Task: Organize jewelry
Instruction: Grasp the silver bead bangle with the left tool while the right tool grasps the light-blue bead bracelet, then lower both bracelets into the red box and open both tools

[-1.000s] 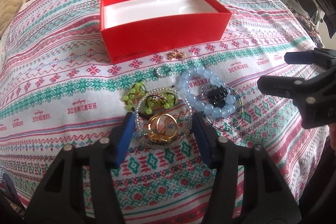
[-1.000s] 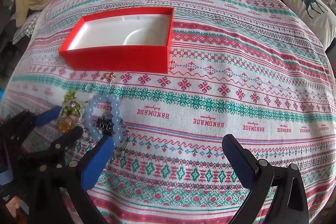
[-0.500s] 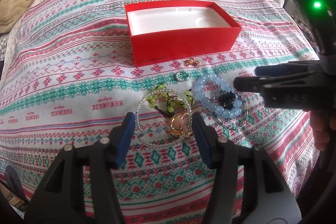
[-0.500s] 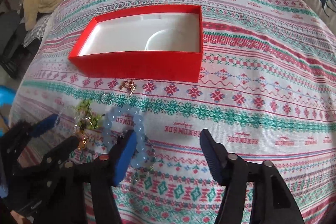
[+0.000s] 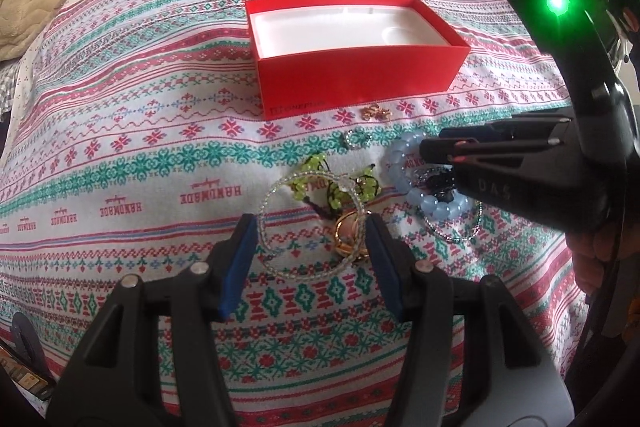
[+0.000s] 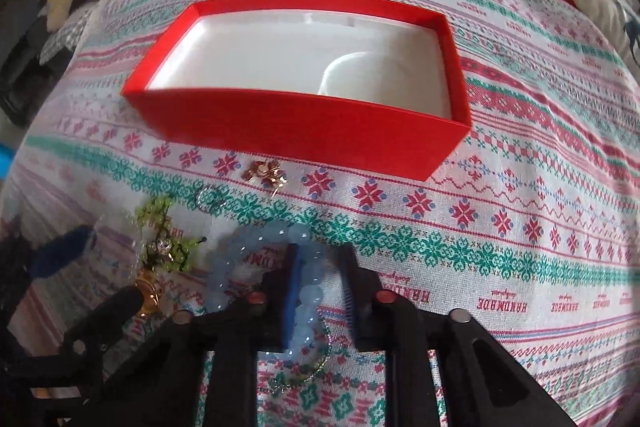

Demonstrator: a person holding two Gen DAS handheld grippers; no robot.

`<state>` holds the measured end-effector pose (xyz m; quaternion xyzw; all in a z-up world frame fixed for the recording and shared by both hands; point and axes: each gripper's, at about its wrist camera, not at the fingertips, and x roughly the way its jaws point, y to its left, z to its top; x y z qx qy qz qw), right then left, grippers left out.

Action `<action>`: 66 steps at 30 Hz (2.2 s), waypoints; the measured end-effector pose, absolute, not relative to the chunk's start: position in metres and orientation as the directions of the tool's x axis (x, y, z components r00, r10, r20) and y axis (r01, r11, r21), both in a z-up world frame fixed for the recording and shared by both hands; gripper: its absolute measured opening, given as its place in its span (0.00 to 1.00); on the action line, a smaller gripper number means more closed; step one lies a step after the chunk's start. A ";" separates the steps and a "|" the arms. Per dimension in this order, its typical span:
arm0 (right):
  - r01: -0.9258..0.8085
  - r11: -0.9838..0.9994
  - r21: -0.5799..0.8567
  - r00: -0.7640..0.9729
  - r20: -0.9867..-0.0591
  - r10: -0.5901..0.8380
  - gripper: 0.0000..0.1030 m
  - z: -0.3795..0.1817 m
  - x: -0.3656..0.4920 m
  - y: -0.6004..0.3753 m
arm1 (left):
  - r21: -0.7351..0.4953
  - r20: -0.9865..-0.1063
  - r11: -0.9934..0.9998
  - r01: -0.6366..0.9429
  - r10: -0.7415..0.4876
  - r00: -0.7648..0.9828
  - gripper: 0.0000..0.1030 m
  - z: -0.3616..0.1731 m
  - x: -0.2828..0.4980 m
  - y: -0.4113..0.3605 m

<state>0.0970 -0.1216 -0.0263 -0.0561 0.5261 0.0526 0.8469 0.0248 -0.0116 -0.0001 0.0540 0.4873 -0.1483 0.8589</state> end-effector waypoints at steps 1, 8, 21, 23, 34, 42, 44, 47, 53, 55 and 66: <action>-0.160 0.986 -0.053 0.443 -0.896 0.023 0.11 -0.027 0.097 -0.117 | -0.051 -0.855 0.951 0.304 -0.199 0.480 0.55 -0.001 0.025 -0.012; -0.170 0.985 -0.019 0.461 -0.885 0.062 0.11 -0.013 0.084 -0.111 | -0.050 -0.852 0.956 0.288 -0.191 0.487 0.56 0.004 0.029 -0.010; -0.202 0.976 0.085 0.551 -0.814 0.184 0.11 0.059 0.040 -0.130 | -0.081 -0.817 0.962 0.261 -0.214 0.535 0.55 0.039 0.034 -0.001; -0.197 0.977 0.086 0.563 -0.806 0.184 0.11 0.064 0.046 -0.137 | -0.073 -0.809 0.962 0.265 -0.213 0.548 0.55 0.048 0.037 -0.003; -0.152 0.973 0.176 0.615 -0.754 0.232 0.11 0.099 0.086 -0.157 | -0.045 -0.782 0.954 0.295 -0.217 0.585 0.55 0.070 0.079 -0.025; -0.169 0.974 0.154 0.644 -0.730 0.227 0.11 0.095 0.117 -0.155 | -0.054 -0.767 0.940 0.337 -0.256 0.589 0.55 0.052 0.115 -0.043; -0.164 0.973 0.162 0.636 -0.737 0.230 0.11 0.086 0.126 -0.158 | -0.053 -0.768 0.940 0.338 -0.255 0.587 0.55 0.044 0.122 -0.046; -0.135 0.983 0.125 0.622 -0.761 0.182 0.11 0.069 0.137 -0.165 | -0.033 -0.777 0.942 0.334 -0.234 0.584 0.55 0.033 0.132 -0.048; -0.072 0.994 0.085 0.588 -0.801 0.111 0.11 0.040 0.149 -0.188 | -0.015 -0.777 0.937 0.349 -0.230 0.586 0.56 0.027 0.142 -0.050; -0.062 0.994 0.091 0.583 -0.805 0.110 0.12 0.035 0.149 -0.193 | -0.008 -0.777 0.936 0.352 -0.227 0.588 0.56 0.026 0.144 -0.052; -0.068 0.995 0.077 0.598 -0.795 0.102 0.23 0.054 0.133 -0.200 | 0.036 -0.765 0.935 0.353 -0.202 0.612 0.65 0.047 0.124 -0.054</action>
